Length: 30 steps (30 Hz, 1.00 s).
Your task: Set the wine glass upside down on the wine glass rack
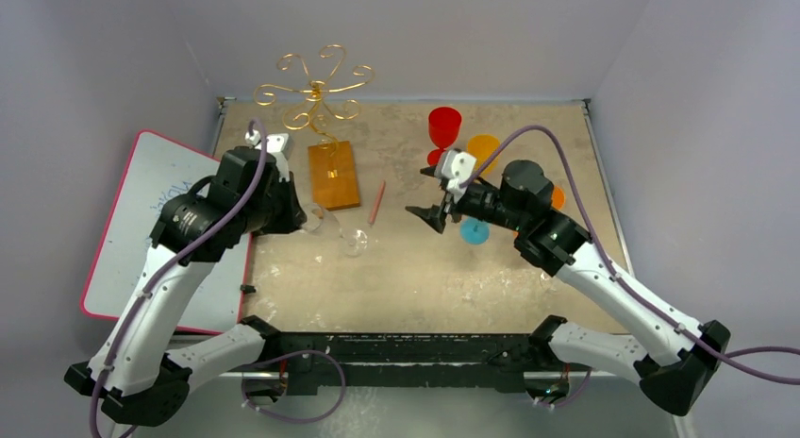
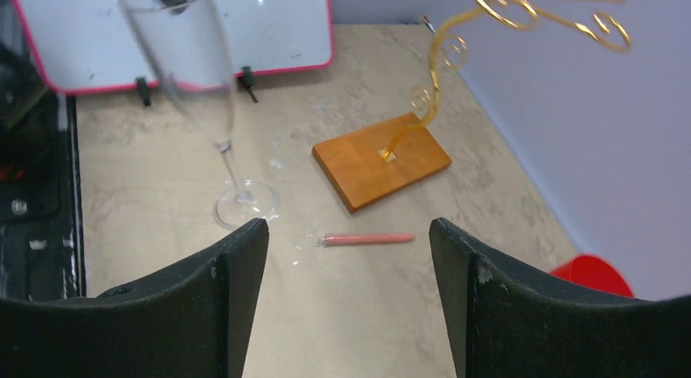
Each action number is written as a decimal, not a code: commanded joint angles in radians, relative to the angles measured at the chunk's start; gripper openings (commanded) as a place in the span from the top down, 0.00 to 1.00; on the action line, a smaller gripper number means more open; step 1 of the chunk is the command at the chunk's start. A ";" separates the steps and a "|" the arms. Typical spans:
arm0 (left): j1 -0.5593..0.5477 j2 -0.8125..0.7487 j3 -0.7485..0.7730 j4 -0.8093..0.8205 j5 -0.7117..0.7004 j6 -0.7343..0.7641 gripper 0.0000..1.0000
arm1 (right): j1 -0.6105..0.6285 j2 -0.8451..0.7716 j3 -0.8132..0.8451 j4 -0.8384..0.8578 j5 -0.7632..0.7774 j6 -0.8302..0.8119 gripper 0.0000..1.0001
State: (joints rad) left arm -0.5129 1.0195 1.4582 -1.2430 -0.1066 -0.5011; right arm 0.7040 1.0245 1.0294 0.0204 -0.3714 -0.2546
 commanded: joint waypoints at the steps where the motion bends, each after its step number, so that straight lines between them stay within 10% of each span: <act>1: -0.003 -0.022 0.048 0.054 0.081 0.025 1.00 | 0.092 -0.058 -0.036 0.003 -0.132 -0.367 0.26; 8: -0.003 -0.032 0.037 0.089 0.202 0.061 1.00 | 0.218 -0.068 -0.087 -0.135 -0.010 -0.687 0.40; 30: -0.003 -0.059 0.134 0.149 0.383 -0.059 1.00 | 0.335 -0.195 -0.272 -0.082 0.162 -0.946 0.37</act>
State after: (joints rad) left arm -0.5129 0.9768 1.5116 -1.1656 0.1997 -0.5198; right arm 1.0340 0.8539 0.7807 -0.0994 -0.2501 -1.1362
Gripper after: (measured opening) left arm 0.028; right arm 0.626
